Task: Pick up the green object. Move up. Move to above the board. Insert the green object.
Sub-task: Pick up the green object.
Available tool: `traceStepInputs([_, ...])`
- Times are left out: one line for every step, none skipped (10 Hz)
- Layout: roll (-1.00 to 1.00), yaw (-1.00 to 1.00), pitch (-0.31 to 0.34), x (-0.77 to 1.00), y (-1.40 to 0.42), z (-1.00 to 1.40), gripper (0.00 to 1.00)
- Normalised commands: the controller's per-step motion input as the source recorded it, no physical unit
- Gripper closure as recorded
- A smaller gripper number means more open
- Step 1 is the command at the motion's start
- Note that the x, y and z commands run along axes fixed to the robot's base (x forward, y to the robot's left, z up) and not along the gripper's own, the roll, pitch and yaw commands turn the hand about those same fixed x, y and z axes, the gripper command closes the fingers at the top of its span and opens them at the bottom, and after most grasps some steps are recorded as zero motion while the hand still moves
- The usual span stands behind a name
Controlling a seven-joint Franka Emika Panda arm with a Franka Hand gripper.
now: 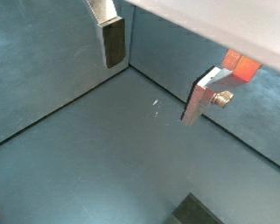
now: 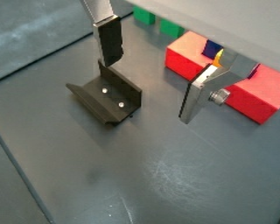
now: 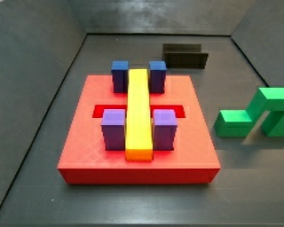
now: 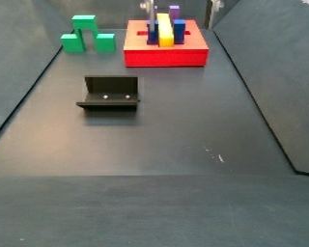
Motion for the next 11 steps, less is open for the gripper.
traceStepInputs([0.01, 0.00, 0.000, 0.00, -0.02, 0.00, 0.00])
traceStepInputs([0.02, 0.00, 0.000, 0.08, -0.08, 0.00, 0.00])
traceStepInputs([0.02, 0.00, 0.000, 0.14, -0.13, 0.00, 0.00])
traceStepInputs([0.02, 0.00, 0.000, 0.19, -0.20, 0.00, 0.00])
traceStepInputs([0.06, -0.04, 0.000, 0.48, -0.39, 0.00, 0.00])
traceStepInputs([0.06, -0.09, 0.000, 0.86, -0.49, -0.02, 0.00])
traceStepInputs([0.05, 0.00, 0.000, 1.00, -0.49, -0.04, 0.00])
traceStepInputs([0.02, 0.00, 0.000, 1.00, -0.51, 0.00, 0.00])
traceStepInputs([0.00, 0.00, 0.000, 1.00, -0.51, 0.00, 0.00])
traceStepInputs([0.00, 0.00, 0.000, 1.00, -0.52, 0.04, 0.00])
traceStepInputs([-0.01, 0.00, 0.000, 1.00, -0.53, 0.19, 0.00])
